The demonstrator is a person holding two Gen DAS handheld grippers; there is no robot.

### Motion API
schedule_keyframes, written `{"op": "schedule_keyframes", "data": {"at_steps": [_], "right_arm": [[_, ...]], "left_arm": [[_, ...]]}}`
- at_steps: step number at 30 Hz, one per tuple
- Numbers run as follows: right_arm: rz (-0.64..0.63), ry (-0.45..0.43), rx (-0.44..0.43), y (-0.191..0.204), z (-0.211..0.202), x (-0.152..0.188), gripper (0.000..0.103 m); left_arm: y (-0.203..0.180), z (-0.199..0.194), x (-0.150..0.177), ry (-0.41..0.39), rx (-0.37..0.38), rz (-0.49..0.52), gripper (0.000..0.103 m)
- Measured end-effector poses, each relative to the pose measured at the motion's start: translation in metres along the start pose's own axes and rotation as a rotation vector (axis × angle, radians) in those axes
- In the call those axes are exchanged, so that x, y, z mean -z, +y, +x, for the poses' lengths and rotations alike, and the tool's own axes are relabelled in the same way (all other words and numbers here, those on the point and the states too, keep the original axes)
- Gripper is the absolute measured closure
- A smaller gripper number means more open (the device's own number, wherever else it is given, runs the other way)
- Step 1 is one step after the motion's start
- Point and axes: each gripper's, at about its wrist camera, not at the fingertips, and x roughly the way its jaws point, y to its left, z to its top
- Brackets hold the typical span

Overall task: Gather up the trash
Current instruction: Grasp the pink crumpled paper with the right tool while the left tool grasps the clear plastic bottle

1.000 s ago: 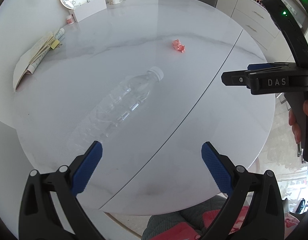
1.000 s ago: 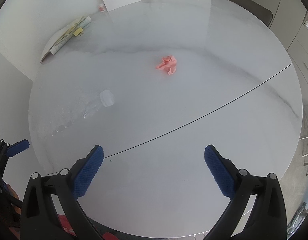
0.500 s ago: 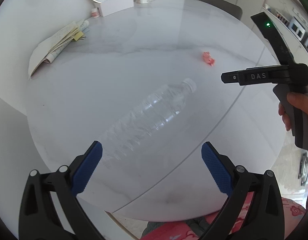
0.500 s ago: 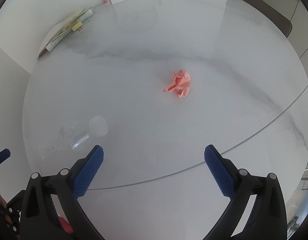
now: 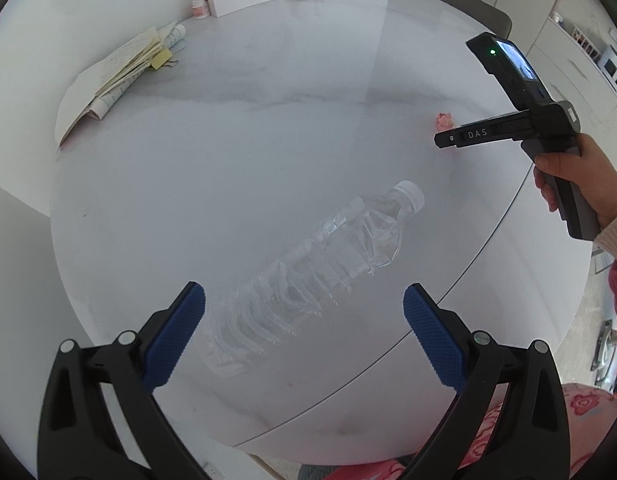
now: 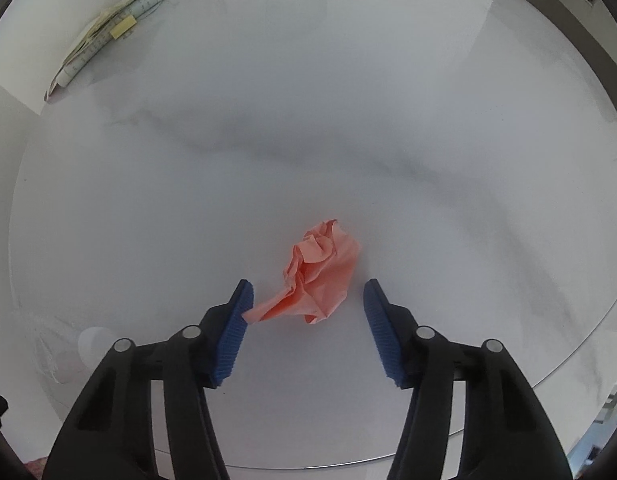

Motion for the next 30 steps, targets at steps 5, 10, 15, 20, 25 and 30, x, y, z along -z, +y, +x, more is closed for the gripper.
{"op": "schedule_keyframes", "data": {"at_steps": [5, 10, 15, 20, 25, 30], "right_arm": [[-0.055, 0.015, -0.003, 0.006, -0.005, -0.002, 0.073], [-0.045, 0.003, -0.055, 0.007, -0.02, 0.004, 0.073], [-0.013, -0.025, -0.14, 0.008, -0.045, 0.013, 0.073], [0.002, -0.047, -0.166, 0.0, -0.064, 0.026, 0.073], [0.033, -0.044, -0.157, -0.008, -0.069, 0.036, 0.073], [0.078, -0.045, -0.15, -0.014, -0.073, 0.043, 0.073]], "left_arm": [[-0.003, 0.009, -0.01, 0.023, 0.018, 0.096, 0.008], [-0.008, 0.019, -0.021, 0.058, 0.041, 0.268, 0.008], [-0.016, 0.029, -0.026, 0.108, 0.106, 0.54, 0.008], [-0.019, 0.053, -0.034, 0.21, 0.194, 0.699, 0.008], [-0.025, 0.075, -0.044, 0.27, 0.274, 0.784, 0.008], [-0.032, 0.088, -0.048, 0.27, 0.26, 0.843, 0.019]]}}
